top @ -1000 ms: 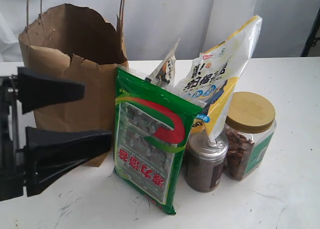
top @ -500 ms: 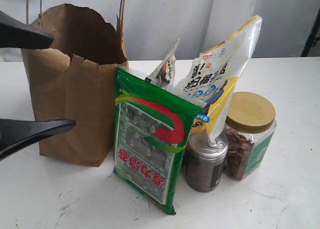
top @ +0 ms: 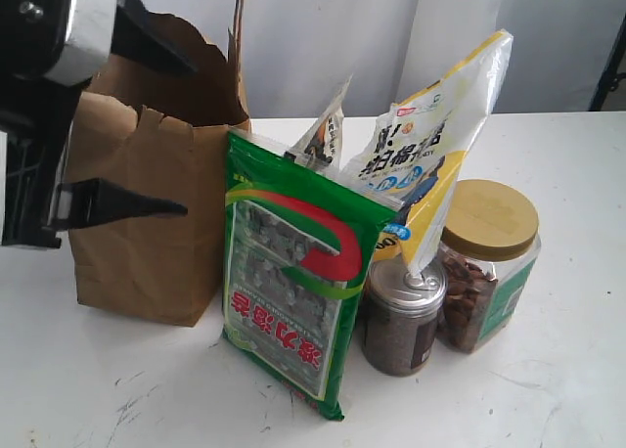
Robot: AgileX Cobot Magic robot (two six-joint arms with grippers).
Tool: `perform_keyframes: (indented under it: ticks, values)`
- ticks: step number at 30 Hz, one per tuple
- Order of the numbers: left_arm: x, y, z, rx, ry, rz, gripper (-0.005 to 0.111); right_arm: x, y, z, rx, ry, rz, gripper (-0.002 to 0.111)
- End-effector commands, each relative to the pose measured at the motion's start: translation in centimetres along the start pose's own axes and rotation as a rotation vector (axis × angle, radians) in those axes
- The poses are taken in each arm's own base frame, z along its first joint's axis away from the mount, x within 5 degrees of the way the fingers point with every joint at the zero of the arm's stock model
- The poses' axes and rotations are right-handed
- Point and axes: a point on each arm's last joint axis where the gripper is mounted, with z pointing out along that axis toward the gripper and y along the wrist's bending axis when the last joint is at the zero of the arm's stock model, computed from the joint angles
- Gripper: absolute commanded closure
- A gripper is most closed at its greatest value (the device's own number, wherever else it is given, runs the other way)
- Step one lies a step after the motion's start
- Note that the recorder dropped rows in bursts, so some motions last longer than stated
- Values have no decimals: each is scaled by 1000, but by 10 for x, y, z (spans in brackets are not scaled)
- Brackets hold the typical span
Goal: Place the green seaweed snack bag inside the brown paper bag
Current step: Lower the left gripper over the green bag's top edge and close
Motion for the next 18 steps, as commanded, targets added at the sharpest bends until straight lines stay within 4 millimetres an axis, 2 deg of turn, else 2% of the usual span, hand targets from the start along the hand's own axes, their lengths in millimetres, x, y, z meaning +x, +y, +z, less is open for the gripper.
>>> perform_keyframes:
  ticks: [1, 7, 18]
  values:
    - [-12, 8, 9, -7, 28, 136, 14, 1, 0, 0, -2, -6, 2, 108]
    - [-12, 16, 33, 107, 30, 164, 14, 1, 0, 0, -2, -6, 2, 108]
    - [-20, 35, 54, 134, -41, 265, 14, 1, 0, 0, -2, -6, 2, 108]
